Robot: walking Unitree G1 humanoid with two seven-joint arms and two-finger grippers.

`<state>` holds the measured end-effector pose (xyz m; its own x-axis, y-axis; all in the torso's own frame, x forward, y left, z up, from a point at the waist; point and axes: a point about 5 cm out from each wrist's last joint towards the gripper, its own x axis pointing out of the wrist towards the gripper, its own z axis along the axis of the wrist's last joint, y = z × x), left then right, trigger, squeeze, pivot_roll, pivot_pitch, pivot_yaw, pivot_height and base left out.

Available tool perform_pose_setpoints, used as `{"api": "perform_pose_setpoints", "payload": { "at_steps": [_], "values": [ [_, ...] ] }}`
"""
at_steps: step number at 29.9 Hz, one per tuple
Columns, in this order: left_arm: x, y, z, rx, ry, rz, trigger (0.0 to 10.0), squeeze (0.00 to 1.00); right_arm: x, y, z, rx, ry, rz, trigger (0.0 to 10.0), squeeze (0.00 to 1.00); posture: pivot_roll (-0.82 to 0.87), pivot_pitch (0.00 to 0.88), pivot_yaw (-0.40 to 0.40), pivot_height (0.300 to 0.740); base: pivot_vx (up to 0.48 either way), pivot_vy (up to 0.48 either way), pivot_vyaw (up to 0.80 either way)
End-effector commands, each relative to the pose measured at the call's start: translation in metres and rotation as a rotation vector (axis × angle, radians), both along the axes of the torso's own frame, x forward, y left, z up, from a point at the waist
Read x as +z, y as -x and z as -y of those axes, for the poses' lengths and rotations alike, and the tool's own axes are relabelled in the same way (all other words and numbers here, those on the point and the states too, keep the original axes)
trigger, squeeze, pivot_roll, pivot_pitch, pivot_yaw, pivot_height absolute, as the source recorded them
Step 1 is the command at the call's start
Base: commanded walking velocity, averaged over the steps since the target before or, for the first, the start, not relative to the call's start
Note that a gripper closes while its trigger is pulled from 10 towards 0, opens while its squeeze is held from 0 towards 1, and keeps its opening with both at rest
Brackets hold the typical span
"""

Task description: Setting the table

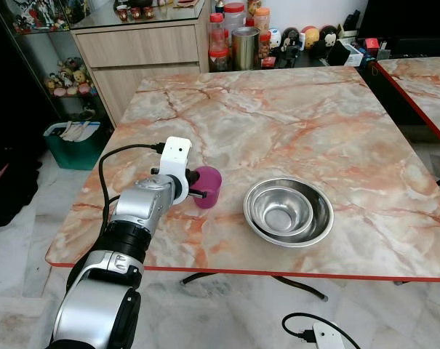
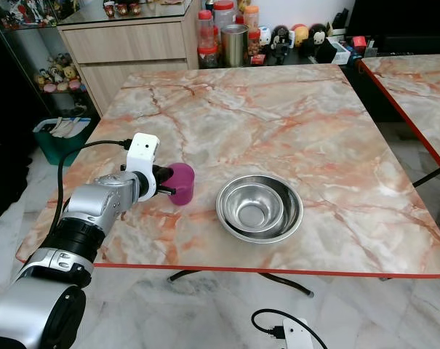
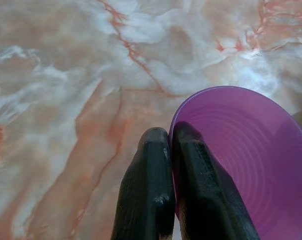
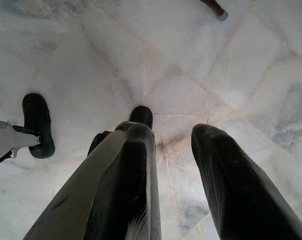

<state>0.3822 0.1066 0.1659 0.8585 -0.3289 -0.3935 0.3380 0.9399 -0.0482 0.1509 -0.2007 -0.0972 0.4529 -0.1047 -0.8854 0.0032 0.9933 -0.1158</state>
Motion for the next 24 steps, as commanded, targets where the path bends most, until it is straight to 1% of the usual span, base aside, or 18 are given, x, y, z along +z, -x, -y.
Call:
{"api": "perform_pose_setpoints", "payload": {
  "at_steps": [1, 2, 3, 4, 6, 7, 12, 14, 16, 18, 20, 22, 24],
  "values": [
    [0.005, -0.002, -0.001, -0.003, 0.002, -0.001, 10.0, 0.63, 0.0, -0.001, -0.003, -0.004, -0.007, 0.004, 10.0, 0.0, 0.01, 0.032, 0.078, 0.74, 0.0, 0.0, 0.0],
    [0.005, -0.002, -0.001, -0.005, 0.003, -0.002, 10.0, 0.67, 0.0, -0.001, -0.003, -0.004, -0.007, 0.004, 10.0, 0.0, 0.01, 0.032, 0.078, 0.74, 0.0, 0.0, 0.0],
    [0.005, -0.002, -0.001, -0.007, 0.004, -0.003, 10.0, 0.9, 0.0, -0.001, -0.003, -0.003, -0.006, 0.004, 10.0, 0.0, 0.01, 0.032, 0.078, 0.74, 0.0, 0.0, 0.0],
    [0.005, -0.002, -0.001, -0.008, 0.004, -0.004, 10.0, 0.96, 0.0, -0.001, -0.003, -0.004, -0.006, 0.004, 10.0, 0.0, 0.01, 0.033, 0.078, 0.74, 0.0, 0.0, 0.0],
    [0.005, -0.002, 0.0, -0.01, 0.004, -0.004, 10.0, 0.96, 0.0, -0.001, -0.003, -0.005, -0.007, 0.004, 10.0, 0.0, 0.01, 0.033, 0.078, 0.74, 0.0, 0.0, 0.0],
    [0.005, -0.001, 0.0, -0.012, 0.006, -0.004, 10.0, 1.0, 0.0, -0.001, -0.003, -0.005, -0.007, 0.004, 10.0, 0.0, 0.01, 0.032, 0.078, 0.74, 0.0, 0.0, 0.0],
    [0.009, -0.003, 0.0, -0.005, 0.019, 0.029, 10.0, 1.0, 0.0, -0.001, -0.003, -0.005, -0.007, 0.005, 10.0, 0.0, 0.01, 0.032, 0.078, 0.74, 0.0, 0.0, 0.0],
    [0.018, -0.004, 0.0, 0.001, 0.052, 0.093, 10.0, 1.0, 0.0, -0.001, -0.003, -0.004, -0.006, 0.005, 10.0, 0.0, 0.01, 0.032, 0.077, 0.74, 0.0, 0.0, 0.0],
    [0.026, -0.006, -0.003, 0.033, 0.07, 0.133, 10.0, 1.0, 0.0, -0.001, -0.003, -0.004, -0.006, 0.005, 10.0, 0.0, 0.01, 0.032, 0.075, 0.74, 0.0, 0.0, 0.0],
    [0.029, -0.006, -0.005, 0.05, 0.074, 0.15, 10.0, 1.0, 0.0, -0.001, -0.003, -0.005, -0.007, 0.005, 10.0, 0.0, 0.01, 0.032, 0.075, 0.74, 0.0, 0.0, 0.0],
    [0.039, -0.007, -0.012, 0.087, 0.108, 0.195, 10.0, 0.0, 0.0, -0.001, -0.002, -0.004, -0.007, 0.004, 10.0, 0.0, 0.01, 0.033, 0.074, 0.74, 0.0, 0.0, 0.0],
    [0.044, -0.006, -0.018, 0.099, 0.105, 0.228, 10.0, 0.0, 0.0, -0.001, -0.002, -0.003, -0.006, 0.004, 10.0, 0.0, 0.01, 0.034, 0.072, 0.74, 0.0, 0.0, 0.0],
    [0.05, -0.005, -0.024, 0.127, 0.121, 0.276, 10.0, 0.0, 0.0, -0.001, -0.002, -0.001, -0.006, 0.004, 10.0, 0.0, 0.01, 0.035, 0.071, 0.74, 0.0, 0.0, 0.0]
  ]
}}
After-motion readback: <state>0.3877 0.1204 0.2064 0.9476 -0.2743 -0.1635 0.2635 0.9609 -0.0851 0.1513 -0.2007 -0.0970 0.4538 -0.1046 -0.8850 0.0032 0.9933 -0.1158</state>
